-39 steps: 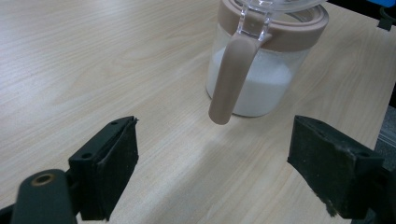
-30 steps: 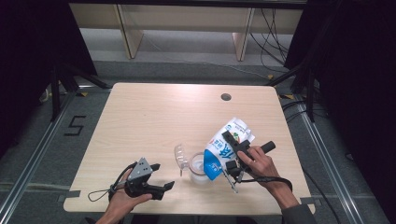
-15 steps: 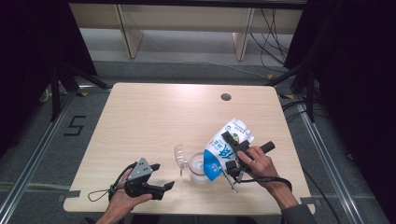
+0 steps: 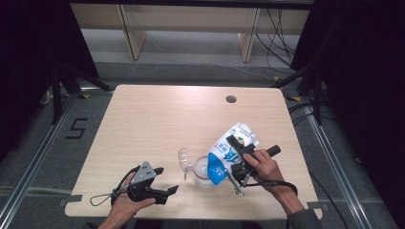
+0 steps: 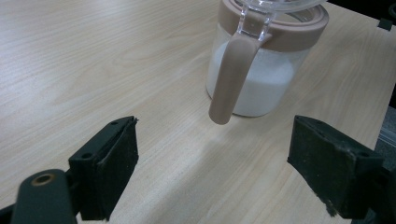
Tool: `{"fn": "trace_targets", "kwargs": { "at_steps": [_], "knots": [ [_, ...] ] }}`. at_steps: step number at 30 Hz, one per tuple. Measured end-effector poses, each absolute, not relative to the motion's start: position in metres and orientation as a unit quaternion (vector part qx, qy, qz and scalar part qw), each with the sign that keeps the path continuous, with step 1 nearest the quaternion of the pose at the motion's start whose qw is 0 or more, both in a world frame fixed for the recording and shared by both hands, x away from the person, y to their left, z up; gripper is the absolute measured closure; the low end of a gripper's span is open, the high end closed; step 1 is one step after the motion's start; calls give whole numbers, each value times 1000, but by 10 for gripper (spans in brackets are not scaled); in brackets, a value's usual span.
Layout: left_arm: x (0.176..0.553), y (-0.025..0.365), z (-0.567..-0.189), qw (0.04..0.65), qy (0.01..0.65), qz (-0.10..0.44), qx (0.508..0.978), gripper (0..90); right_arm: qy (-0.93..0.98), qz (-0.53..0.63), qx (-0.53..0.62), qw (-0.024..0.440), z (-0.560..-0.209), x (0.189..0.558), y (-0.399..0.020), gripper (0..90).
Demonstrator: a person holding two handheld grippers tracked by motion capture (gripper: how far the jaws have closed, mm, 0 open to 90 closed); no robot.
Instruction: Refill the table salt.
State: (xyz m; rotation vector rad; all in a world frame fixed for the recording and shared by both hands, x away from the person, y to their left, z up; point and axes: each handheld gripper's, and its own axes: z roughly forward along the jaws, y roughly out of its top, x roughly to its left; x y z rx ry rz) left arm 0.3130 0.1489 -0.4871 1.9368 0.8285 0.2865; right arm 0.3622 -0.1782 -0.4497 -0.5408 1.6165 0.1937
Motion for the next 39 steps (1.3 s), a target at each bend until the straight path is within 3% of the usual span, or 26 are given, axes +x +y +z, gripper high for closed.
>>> {"fn": "trace_targets", "kwargs": {
  "at_steps": [17, 39],
  "knots": [
    [313, 149, -487, 485, 340, 118, 797, 153, 745, 122, -201, 624, -453, 367, -180, 837],
    [313, 149, -487, 484, 340, 119, 798, 153, 799, 236, -80, 548, -453, 377, -187, 844]
  ]
}}
